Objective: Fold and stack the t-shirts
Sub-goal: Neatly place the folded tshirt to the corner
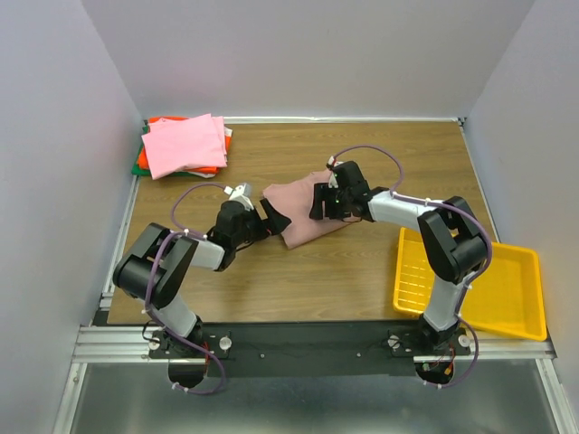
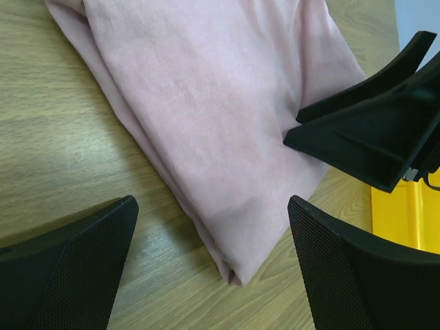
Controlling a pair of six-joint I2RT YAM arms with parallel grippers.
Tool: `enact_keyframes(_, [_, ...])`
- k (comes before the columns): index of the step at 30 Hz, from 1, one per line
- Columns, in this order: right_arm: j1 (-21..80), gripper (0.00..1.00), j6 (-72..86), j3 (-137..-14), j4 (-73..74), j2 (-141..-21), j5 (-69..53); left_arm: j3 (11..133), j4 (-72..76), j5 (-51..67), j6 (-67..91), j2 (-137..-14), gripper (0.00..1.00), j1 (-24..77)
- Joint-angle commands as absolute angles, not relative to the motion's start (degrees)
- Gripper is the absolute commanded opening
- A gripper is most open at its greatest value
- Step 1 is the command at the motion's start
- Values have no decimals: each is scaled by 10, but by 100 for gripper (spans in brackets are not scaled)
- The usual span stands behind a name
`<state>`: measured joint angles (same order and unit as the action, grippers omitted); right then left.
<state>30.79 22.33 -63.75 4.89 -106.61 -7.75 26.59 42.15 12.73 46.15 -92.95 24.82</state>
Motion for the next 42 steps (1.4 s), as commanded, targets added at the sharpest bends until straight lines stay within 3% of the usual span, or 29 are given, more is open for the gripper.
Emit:
enact_keyframes(1, [313, 72, 234, -613, 99, -1065, -83, 270, 406, 143, 469, -968, 98, 251])
enact_keyframes(15, [314, 72, 236, -606, 83, -1061, -116, 341, 425, 145, 510, -1065, 97, 308])
enact_keyframes(20, [316, 72, 236, -586, 65, -1057, -131, 366, 425, 139, 520, -1081, 89, 322])
enact_keyframes(23, [315, 72, 234, -578, 60, -1052, -135, 368, 418, 128, 522, -1085, 76, 322])
enact_keyframes(25, [316, 72, 233, -571, 57, -1049, -137, 370, 408, 115, 522, -1085, 61, 322])
enact_keyframes(32, [316, 72, 229, -547, 53, -1020, -140, 371, 386, 91, 511, -1087, 27, 322])
enact_keyframes(36, [316, 72, 226, -532, 53, -996, -134, 379, 352, 66, 485, -1067, 2, 322])
enact_keyframes(42, [316, 75, 224, -515, 58, -957, -117, 443, 158, -33, 358, -1006, 0, 318])
